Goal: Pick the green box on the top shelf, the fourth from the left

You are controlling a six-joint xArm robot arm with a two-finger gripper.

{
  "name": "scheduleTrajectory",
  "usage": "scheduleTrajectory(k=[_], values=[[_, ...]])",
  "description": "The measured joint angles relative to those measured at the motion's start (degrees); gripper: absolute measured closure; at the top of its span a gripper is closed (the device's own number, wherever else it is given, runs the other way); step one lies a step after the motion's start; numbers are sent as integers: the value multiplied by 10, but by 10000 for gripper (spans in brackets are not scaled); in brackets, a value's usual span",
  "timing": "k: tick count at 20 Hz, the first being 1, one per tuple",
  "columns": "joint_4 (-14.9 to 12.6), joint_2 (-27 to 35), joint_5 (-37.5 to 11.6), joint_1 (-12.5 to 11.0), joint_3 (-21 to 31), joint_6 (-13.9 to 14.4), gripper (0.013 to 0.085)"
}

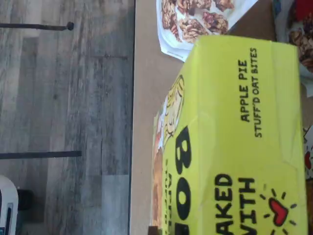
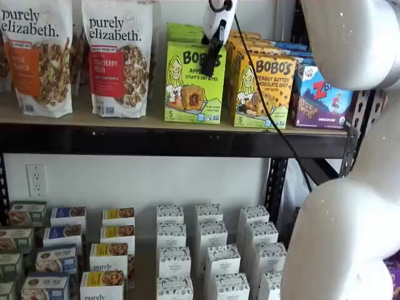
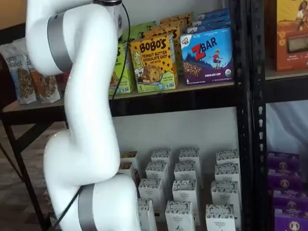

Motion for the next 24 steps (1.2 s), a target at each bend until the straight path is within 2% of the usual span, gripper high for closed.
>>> scheduleTrajectory(k=[2, 4, 7, 10, 24], values=[[1, 0, 0, 0, 0, 0, 370], [1, -1, 0, 0, 1, 0, 450], [2, -1, -1, 0, 1, 0, 490], [3, -2, -2, -1, 2, 0, 570], [2, -3, -2, 0, 3, 1, 570]])
